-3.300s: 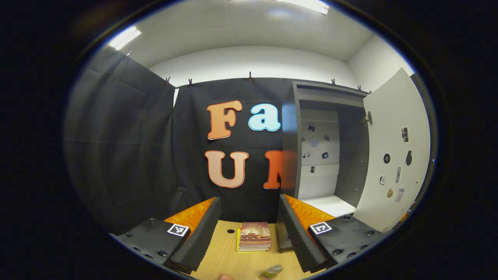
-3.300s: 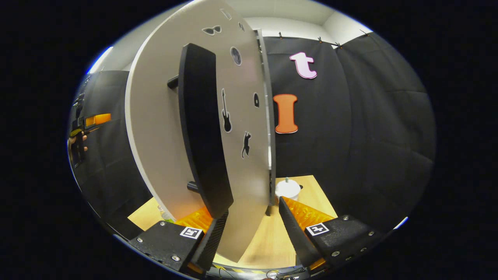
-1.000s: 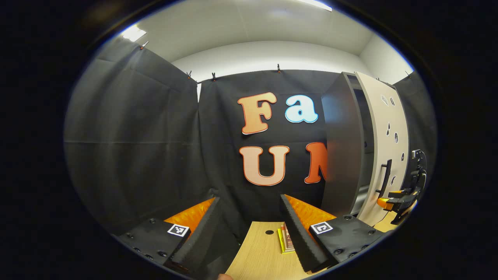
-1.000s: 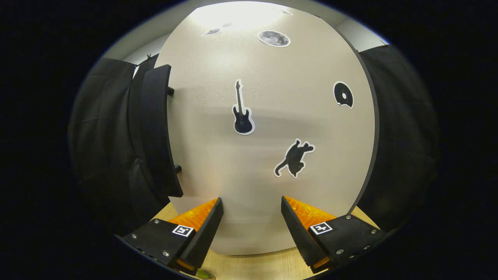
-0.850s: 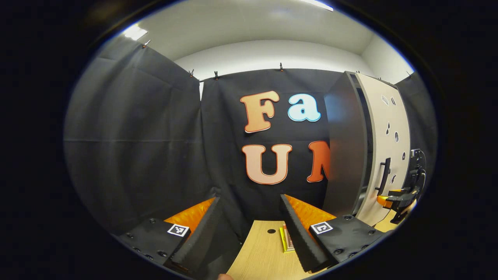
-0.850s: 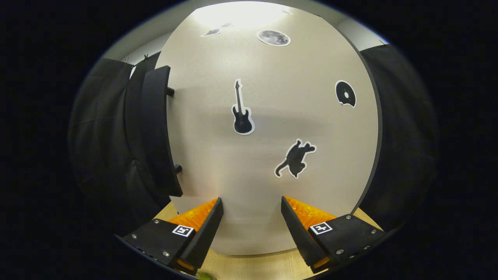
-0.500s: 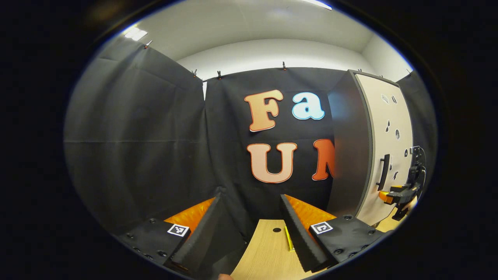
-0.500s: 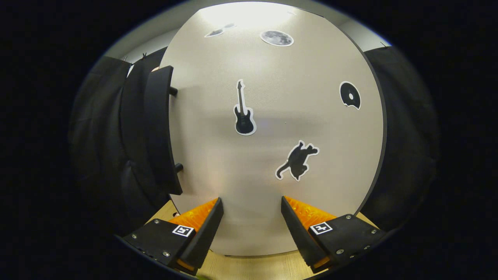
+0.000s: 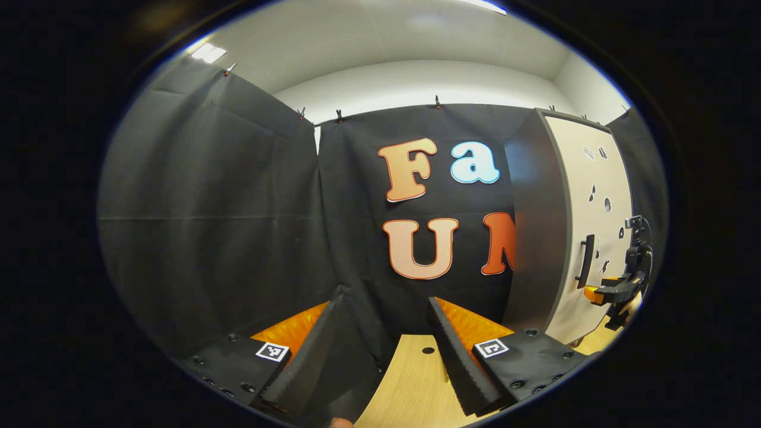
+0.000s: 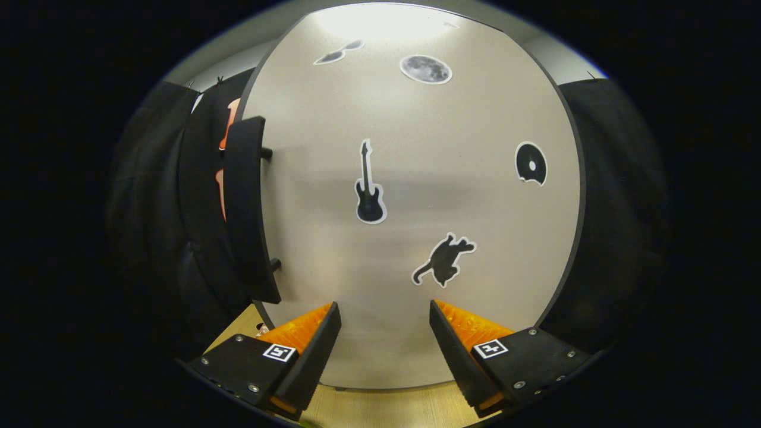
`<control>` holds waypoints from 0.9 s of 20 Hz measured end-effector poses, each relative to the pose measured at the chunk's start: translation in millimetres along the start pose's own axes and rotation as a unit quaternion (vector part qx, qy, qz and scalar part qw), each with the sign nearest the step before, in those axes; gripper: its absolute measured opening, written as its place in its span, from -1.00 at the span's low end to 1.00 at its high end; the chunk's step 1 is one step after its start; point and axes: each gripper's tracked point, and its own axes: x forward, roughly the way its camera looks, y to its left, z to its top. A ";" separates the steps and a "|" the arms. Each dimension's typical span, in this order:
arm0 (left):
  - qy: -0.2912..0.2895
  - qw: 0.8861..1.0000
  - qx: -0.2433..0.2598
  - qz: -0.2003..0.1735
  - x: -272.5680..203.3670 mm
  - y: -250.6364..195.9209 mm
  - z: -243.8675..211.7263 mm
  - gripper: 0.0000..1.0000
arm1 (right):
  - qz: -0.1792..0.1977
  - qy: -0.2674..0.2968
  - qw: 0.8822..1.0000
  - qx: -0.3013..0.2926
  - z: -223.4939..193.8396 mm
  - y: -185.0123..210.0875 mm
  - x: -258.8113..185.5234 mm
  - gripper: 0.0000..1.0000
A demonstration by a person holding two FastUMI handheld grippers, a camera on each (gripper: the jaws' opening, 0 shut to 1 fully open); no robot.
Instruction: Open the cabinet door with the right hand, grasp the bottle in the cabinet with the left hand and place it on the coaster, then close the cabinet door with the right hand.
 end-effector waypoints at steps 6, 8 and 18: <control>-0.009 1.000 -0.005 -0.013 0.5 -11.4 9.2 0.95 | -0.013 -0.049 0.998 -0.039 74.8 -50.6 -82.9 0.85; -0.015 1.000 -0.003 -0.014 1.1 -14.5 14.5 0.95 | -0.021 -0.064 0.997 -0.041 99.0 -70.5 -115.5 0.85; -0.043 0.998 0.000 -0.034 -3.4 -47.9 39.5 0.93 | -0.124 -0.113 0.984 -0.064 156.6 -172.4 -263.9 0.85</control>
